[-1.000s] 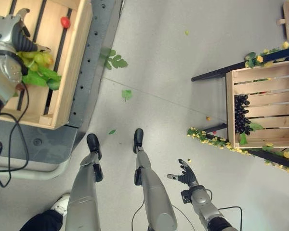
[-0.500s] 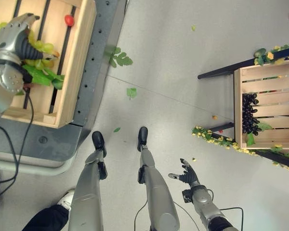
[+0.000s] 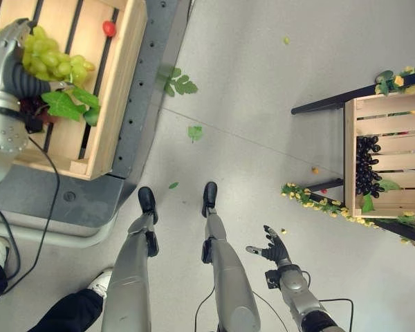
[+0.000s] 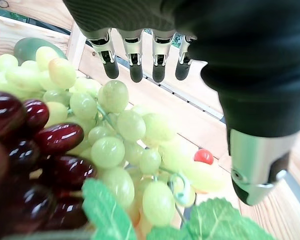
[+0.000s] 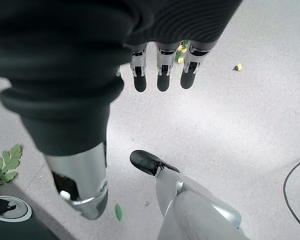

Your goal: Pick up the fruits from the basket on one side to the basket on the other side

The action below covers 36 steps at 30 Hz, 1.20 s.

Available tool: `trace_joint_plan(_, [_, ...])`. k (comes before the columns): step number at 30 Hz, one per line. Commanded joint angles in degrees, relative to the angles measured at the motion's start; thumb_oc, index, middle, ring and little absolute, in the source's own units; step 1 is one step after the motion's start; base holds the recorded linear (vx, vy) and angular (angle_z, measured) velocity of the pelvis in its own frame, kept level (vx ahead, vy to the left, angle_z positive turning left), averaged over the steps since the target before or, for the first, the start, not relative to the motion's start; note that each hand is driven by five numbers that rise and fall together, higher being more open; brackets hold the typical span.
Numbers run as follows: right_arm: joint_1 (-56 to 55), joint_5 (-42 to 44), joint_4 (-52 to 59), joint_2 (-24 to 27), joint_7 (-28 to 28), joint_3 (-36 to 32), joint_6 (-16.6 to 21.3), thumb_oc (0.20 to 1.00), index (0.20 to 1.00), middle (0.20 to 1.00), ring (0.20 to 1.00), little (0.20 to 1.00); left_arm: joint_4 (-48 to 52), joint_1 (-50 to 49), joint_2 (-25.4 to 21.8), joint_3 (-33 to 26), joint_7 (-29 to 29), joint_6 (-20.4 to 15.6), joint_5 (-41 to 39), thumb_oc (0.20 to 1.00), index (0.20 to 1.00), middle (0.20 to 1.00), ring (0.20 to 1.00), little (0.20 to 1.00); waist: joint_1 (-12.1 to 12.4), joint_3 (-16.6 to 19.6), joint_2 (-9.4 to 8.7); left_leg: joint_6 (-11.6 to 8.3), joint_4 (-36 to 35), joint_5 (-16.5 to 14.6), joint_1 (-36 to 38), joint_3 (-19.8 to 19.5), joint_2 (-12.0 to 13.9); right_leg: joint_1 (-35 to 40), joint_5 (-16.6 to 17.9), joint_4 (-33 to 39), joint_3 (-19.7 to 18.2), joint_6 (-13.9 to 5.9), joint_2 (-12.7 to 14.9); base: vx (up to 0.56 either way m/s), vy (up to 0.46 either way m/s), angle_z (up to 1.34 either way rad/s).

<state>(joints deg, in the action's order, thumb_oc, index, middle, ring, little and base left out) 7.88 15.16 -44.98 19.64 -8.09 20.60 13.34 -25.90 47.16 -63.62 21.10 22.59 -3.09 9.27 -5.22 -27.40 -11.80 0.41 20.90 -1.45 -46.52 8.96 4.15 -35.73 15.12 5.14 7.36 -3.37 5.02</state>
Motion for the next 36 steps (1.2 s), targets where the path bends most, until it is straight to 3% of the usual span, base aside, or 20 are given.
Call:
trace_joint_plan(1, [-4.88, -0.46, 1.97, 3.75, -0.65, -3.17, -0.15, 1.0, 1.0, 1.0, 1.0, 1.0, 1.15, 0.67, -1.89, -3.21, 0.6, -1.0, 0.6, 1.0, 1.0, 1.0, 1.0, 1.0, 1.08, -1.93, 3.0, -1.74, -23.55, 7.33, 14.05, -3.66, -4.52, 6.98, -5.02, -1.53, 2.93, -6.81, 1.14, 0.0, 0.0, 0.0])
trace_joint_plan(13, [-3.55, -0.68, 1.86, 4.32, -0.81, -1.28, 0.0, 1.0, 1.0, 1.0, 1.0, 1.0, -10.87, 13.17, -0.82, 9.98, 1.17, 1.29, 6.19, 1.0, 1.0, 1.0, 1.0, 1.0, 0.03, -2.16, 2.47, -1.71, -23.46, 7.45, 14.03, -3.38, -4.29, 6.54, -4.78, -1.68, 2.59, -6.87, 1.02, 0.0, 0.0, 0.0])
trace_joint_plan(27, [-3.75, -0.08, 2.62, 4.93, -1.6, 0.31, 1.18, 1.0, 1.0, 1.0, 1.0, 1.0, -19.97, 26.85, 2.19, 26.52, 1.67, 3.85, 16.81, 1.0, 1.0, 1.0, 1.0, 1.0, -1.62, -2.38, 3.41, -1.6, -22.87, 7.45, 13.38, -2.44, -4.56, 5.47, -4.57, -2.22, 1.68, -6.97, 1.19, 0.0, 0.0, 0.0])
trace_joint_plan(36, [-3.91, 1.42, 2.9, 5.26, -1.79, 0.63, 1.65, 1.0, 1.0, 1.0, 1.0, 1.0, -25.93, 30.08, 4.91, 32.31, 1.08, 5.0, 21.11, 1.0, 1.0, 1.0, 1.0, 1.0, -2.32, -2.38, 3.44, -1.59, -22.53, 7.36, 13.01, -1.94, -4.55, 4.87, -4.48, -2.46, 1.08, -6.83, 1.22, 0.0, 0.002, -0.02])
